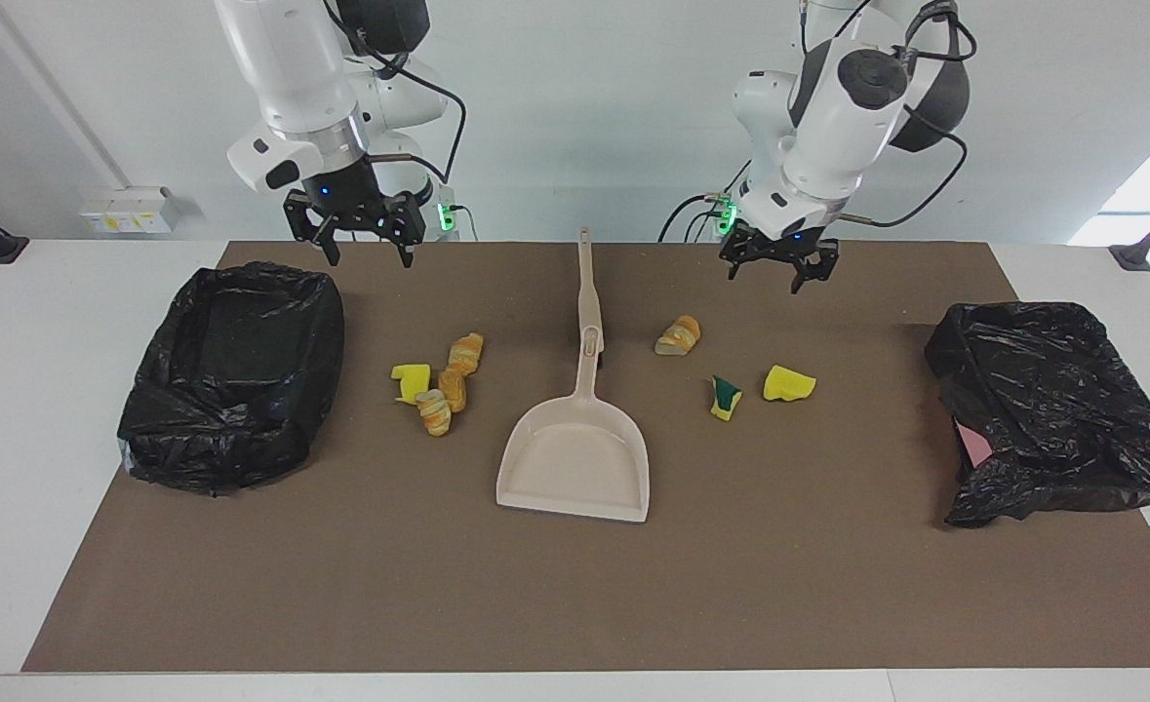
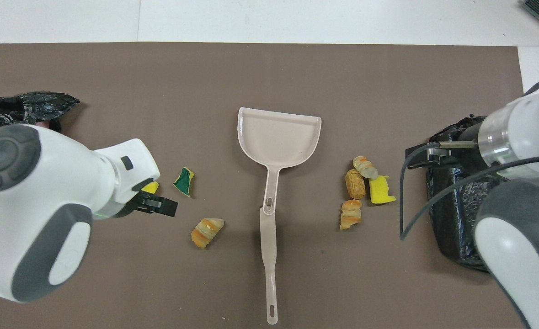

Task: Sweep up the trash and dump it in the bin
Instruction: 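Reach the right gripper to the beige dustpan handle and grasp it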

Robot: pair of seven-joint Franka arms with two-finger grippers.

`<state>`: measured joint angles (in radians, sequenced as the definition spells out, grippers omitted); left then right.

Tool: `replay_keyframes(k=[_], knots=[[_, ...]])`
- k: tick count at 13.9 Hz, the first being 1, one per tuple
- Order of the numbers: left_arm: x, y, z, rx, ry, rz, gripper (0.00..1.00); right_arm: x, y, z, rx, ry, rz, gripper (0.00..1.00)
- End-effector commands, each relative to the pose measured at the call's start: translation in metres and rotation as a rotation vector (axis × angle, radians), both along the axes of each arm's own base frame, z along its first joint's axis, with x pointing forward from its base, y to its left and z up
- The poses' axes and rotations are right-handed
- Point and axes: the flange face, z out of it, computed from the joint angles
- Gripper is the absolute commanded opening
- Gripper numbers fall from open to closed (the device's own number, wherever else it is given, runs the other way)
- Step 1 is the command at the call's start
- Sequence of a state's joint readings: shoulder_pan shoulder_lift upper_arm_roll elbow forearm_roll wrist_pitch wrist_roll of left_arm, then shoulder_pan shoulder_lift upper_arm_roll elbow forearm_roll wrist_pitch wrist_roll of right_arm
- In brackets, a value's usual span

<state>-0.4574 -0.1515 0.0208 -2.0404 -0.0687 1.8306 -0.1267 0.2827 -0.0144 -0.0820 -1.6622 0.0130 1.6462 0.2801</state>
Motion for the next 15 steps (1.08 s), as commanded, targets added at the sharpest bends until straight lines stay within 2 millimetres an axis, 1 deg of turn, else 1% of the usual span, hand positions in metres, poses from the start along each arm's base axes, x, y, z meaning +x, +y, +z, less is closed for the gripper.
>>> replay_keyframes(k=[1, 3, 4, 5, 7, 8, 9, 10, 11, 12, 15], knots=[[-0.04, -0.032, -0.023, -0.014, -0.02, 0.038, 1.0, 0.018, 0.039, -0.033, 0.0, 0.008, -0.056, 1.0], [-0.06, -0.055, -0.035, -0.018, -0.011, 0.061, 1.0, 0.03, 0.068, -0.06, -0.003, 0.03, -0.088, 1.0], [-0.071, -0.067, -0.04, -0.025, 0.002, 0.072, 1.0, 0.035, 0.083, -0.077, 0.027, 0.051, -0.123, 1.0], [-0.085, -0.083, -0.046, -0.027, 0.008, 0.073, 1.0, 0.039, 0.101, -0.101, 0.049, 0.087, -0.156, 1.0], [-0.113, -0.108, -0.064, -0.026, 0.003, 0.086, 1.0, 0.054, 0.12, -0.124, 0.072, 0.077, -0.176, 1.0], [-0.129, -0.121, -0.077, -0.033, -0.007, 0.087, 1.0, 0.056, 0.135, -0.135, 0.079, 0.07, -0.163, 1.0], [-0.146, -0.134, -0.089, -0.044, -0.02, 0.087, 1.0, 0.055, 0.15, -0.144, 0.096, 0.071, -0.159, 1.0], [-0.162, -0.145, -0.099, -0.056, -0.034, 0.094, 1.0, 0.057, 0.156, -0.156, 0.114, 0.087, -0.17, 1.0], [-0.171, -0.152, -0.103, -0.065, -0.039, 0.096, 1.0, 0.057, 0.161, -0.166, 0.119, 0.103, -0.172, 1.0], [-0.179, -0.161, -0.108, -0.066, -0.042, 0.074, 1.0, 0.052, 0.174, -0.174, 0.117, 0.116, -0.158, 1.0], [-0.2, -0.189, -0.14, -0.07, -0.052, 0.026, 1.0, 0.032, 0.222, -0.202, 0.104, 0.139, -0.115, 1.0]])
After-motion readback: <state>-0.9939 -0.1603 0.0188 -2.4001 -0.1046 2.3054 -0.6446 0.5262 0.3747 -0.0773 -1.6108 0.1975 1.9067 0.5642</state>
